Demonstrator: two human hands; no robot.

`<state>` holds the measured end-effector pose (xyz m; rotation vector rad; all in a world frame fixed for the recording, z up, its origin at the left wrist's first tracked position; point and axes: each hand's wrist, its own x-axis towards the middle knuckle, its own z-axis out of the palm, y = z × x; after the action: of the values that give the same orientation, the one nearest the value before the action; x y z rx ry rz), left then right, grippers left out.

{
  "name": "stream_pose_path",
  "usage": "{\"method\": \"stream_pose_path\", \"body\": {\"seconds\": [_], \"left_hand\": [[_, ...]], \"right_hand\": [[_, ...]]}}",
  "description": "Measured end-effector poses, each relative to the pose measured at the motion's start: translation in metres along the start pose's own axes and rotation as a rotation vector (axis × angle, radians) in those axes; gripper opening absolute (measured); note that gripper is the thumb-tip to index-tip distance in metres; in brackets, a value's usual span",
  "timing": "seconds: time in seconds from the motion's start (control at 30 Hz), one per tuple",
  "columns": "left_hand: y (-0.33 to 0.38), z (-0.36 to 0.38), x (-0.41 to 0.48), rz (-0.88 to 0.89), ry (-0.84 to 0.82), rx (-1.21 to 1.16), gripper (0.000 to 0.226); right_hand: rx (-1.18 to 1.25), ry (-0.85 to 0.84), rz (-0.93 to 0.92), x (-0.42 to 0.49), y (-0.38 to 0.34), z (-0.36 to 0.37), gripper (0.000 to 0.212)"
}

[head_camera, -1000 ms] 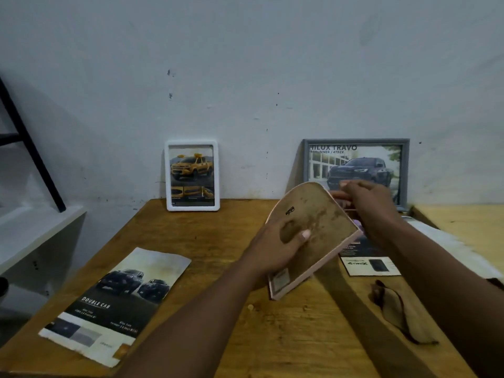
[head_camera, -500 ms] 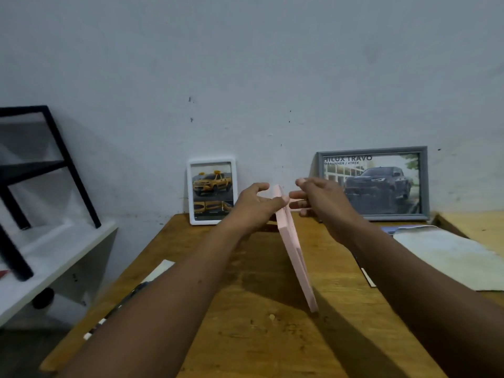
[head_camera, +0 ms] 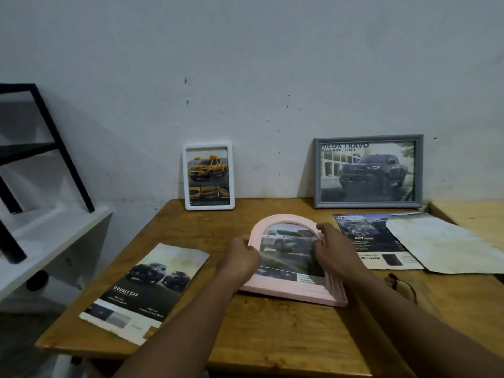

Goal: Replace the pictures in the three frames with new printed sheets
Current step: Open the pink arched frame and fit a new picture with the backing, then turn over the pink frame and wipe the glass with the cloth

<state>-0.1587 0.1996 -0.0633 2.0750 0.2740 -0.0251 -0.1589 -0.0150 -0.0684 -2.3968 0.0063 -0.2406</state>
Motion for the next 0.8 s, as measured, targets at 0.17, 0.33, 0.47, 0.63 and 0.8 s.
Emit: {"method": "stream_pose_path", "body": {"seconds": [0.17,0.33,0.47,0.63,0.8], "left_hand": [[-0.011,0.016,-0.008,0.203,0.177,0.650,0.036],[-0.020,0.017,-0.011,0.311,0.221,0.770,0.043],[-0.012,0.017,-0.011,0.485,0.210,0.881,0.044],[0.001,0.020,-0.014,0.622,0.072,0.873,0.048],[0.002,0.040,-0.029,0.629,-0.058,0.776,0.054]], "right_hand": [[-0.083,-0.031,-0.042,0.003,0.004,0.005,0.045],[-0.147,-0.010,-0.075,0.003,0.008,0.011,0.041],[-0.145,-0.037,-0.080,0.000,0.004,0.006,0.045],[-0.292,0.008,-0.079,-0.011,0.002,-0.016,0.044],[-0.457,0.052,0.031,-0.039,0.009,-0.057,0.043]]}}
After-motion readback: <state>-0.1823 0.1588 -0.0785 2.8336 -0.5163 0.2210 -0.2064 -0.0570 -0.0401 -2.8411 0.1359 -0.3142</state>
